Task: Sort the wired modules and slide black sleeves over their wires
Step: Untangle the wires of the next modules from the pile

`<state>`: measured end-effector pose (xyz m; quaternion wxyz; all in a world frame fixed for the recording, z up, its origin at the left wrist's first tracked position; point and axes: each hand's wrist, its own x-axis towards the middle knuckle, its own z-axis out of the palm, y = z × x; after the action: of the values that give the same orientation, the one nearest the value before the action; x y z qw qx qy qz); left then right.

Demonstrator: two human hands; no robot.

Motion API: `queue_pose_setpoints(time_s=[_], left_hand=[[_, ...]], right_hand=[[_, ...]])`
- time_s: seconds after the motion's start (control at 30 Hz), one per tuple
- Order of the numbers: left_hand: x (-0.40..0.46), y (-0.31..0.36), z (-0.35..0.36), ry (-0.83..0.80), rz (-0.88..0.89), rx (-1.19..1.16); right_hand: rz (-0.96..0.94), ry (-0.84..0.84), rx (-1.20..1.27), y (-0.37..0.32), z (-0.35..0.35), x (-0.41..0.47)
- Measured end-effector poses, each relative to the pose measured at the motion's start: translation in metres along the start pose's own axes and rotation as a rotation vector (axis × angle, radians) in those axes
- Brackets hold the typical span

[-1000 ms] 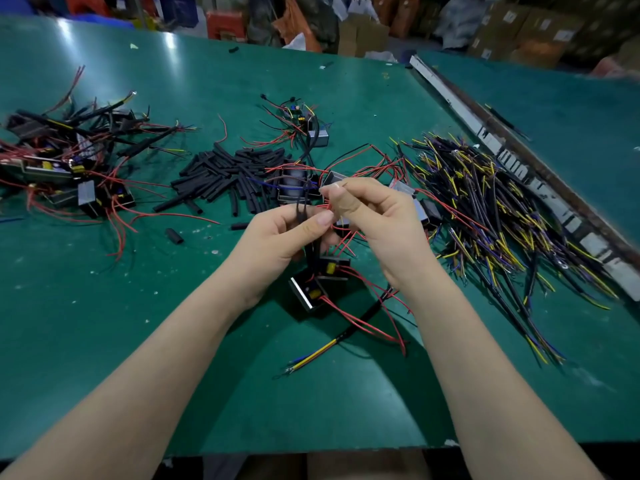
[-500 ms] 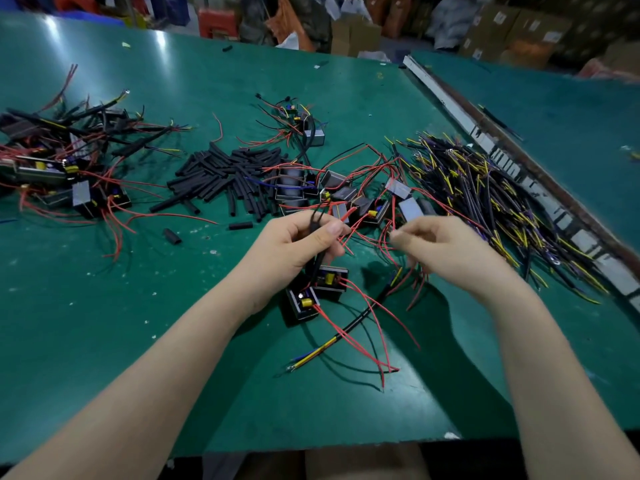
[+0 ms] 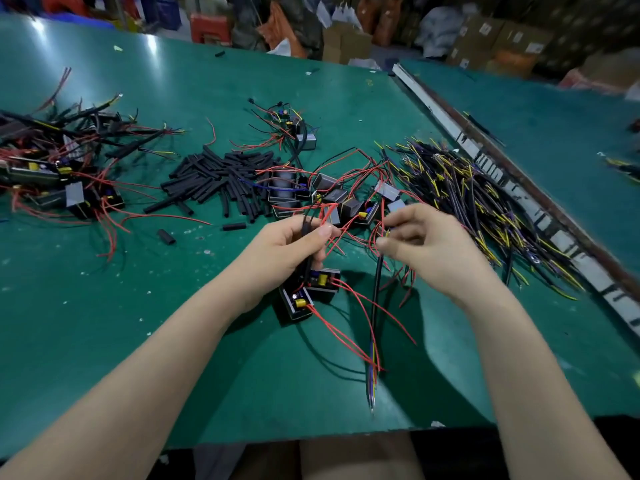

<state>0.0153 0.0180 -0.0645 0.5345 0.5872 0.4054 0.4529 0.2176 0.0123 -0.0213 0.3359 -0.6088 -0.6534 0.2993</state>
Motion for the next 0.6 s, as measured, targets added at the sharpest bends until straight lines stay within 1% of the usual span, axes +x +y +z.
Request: queue_pose_setpoints(time_s=[0.07, 0.13, 0.2, 0.27, 0.43, 0.53, 0.6], left_hand=[[-0.002, 0.001, 0.000, -0.022, 0.001, -0.011], [-0.002, 0.001, 0.001, -0.038, -0.011, -0.023], [-0.001, 0.001, 0.000, -0.042, -0.021, -0.032], [0.000, 0.000, -0.001, -0.037, -0.027, -0.019], [0.002, -0.005, -0.003, 0.009, -0.060, 0.025], [0.004, -0.008, -0.004, 0.037, -0.078, 0.034], [0.005, -0.009, -0.003, 0.044, -0.104, 0.043]], right_hand=[[-0.076, 0.098, 0.210, -0.007, -0.002, 0.000], [-0.132, 0.181, 0.334, -0.016, -0.001, 0.004], [-0.143, 0.256, 0.427, -0.022, 0.003, 0.014], [-0.108, 0.327, 0.558, -0.024, 0.006, 0.027], [0.049, 0.437, 1.049, -0.018, 0.021, 0.046], [0.122, 0.468, 1.244, -0.011, 0.025, 0.048], [0.131, 0.498, 1.334, -0.006, 0.019, 0.048]])
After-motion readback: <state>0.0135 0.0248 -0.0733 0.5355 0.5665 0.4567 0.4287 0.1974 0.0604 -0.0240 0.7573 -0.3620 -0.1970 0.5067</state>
